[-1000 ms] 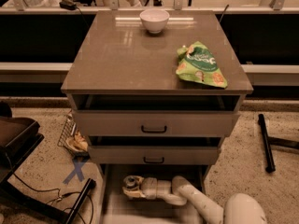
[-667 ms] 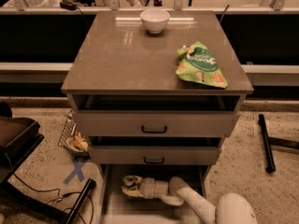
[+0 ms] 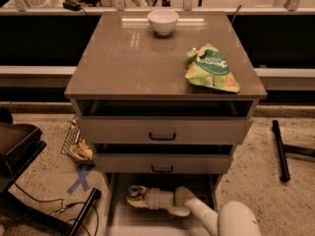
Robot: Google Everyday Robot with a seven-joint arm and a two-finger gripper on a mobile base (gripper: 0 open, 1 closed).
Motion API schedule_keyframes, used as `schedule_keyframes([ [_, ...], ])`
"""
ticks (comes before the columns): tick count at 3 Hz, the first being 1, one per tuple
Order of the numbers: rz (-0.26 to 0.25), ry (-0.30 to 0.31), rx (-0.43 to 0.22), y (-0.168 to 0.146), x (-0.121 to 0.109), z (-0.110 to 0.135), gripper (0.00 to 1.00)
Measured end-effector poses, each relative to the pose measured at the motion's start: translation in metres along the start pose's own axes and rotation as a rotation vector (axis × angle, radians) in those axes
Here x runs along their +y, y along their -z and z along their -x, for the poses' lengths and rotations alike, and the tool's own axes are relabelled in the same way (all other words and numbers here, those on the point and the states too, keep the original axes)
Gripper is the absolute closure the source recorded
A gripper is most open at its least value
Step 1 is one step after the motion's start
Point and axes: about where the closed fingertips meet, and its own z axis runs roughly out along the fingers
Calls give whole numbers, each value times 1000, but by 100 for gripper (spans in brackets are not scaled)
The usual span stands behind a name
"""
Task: Place redbull can into bottom drawer
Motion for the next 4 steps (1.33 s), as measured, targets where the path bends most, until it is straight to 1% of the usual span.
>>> schedule_keyframes([
  [2,7,-2,-5,-3,3,1,53],
  [3,12,-3,-7,-6,5,2,22],
  [4,15,-4,-8,-8,6,2,1],
])
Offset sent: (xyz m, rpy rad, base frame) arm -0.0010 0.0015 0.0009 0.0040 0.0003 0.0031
